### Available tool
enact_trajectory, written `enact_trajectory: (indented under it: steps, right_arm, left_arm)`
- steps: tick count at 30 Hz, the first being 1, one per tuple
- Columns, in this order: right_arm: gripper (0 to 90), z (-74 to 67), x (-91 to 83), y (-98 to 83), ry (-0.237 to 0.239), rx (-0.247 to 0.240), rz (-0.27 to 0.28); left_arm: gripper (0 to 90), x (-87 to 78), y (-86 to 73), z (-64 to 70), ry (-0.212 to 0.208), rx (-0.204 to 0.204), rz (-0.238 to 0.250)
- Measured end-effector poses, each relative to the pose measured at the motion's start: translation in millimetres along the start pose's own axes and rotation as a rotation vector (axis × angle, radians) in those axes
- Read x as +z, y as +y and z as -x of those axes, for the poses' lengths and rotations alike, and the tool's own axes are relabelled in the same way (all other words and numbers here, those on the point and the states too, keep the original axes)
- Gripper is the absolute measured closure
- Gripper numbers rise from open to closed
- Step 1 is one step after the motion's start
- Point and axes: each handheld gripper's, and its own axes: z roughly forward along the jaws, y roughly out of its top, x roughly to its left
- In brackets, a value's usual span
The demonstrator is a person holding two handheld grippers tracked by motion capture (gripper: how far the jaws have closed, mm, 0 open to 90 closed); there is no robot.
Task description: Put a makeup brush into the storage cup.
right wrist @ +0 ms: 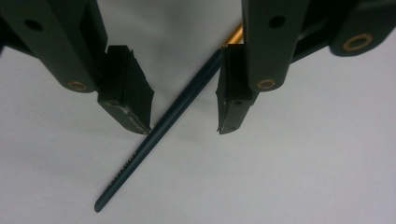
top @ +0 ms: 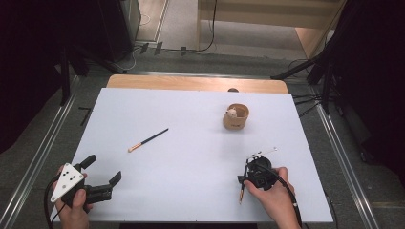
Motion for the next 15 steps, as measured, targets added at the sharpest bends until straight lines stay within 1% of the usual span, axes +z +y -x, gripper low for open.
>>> enact_trajectory:
  steps: [1, 5, 7, 8, 9, 10, 11, 12, 14, 15]
  right_arm:
    - [58.5, 0.0, 0.0, 0.0, 0.000, 0.000, 0.000]
    - [62.7, -4.4, 4.1, 0.1, -0.037, -0.012, -0.018]
    - [65.7, -8.6, 4.8, 0.2, -0.082, -0.024, -0.022]
    - [65.9, -11.3, 5.7, 0.4, -0.103, -0.044, -0.025]
    - [66.5, -13.9, 6.0, 1.0, -0.120, -0.053, -0.033]
    - [67.8, -14.8, 6.3, 1.7, -0.126, -0.063, -0.036]
    - [69.2, -14.6, 6.1, 2.8, -0.124, -0.059, -0.045]
    - [72.5, -12.7, 6.1, 4.0, -0.112, -0.050, -0.049]
    - [84.4, -7.5, 5.4, 5.2, -0.105, -0.027, -0.053]
    - [85.2, -4.8, 5.3, 5.2, -0.098, -0.018, -0.052]
  left_arm:
    - [0.0, 0.0, 0.0, 0.0, 0.000, 0.000, 0.000]
    - [0.0, 0.6, -0.1, 0.5, -0.001, -0.001, -0.003]
    - [0.0, 0.9, -0.3, 0.6, 0.000, -0.001, -0.006]
    - [0.0, 1.2, -0.5, 0.7, -0.002, -0.001, -0.006]
    - [0.0, 1.3, -0.5, 0.8, -0.003, -0.002, -0.007]
    - [0.0, 1.4, -0.4, 1.1, -0.002, -0.002, -0.008]
    - [0.0, 1.3, -0.3, 1.3, -0.001, -0.001, -0.007]
    - [0.0, 1.4, -0.3, 1.5, 0.000, 0.000, -0.007]
    - [0.0, 1.6, -0.3, 1.8, -0.004, -0.004, -0.008]
    - [0.0, 1.9, -0.2, 1.9, -0.005, -0.003, -0.008]
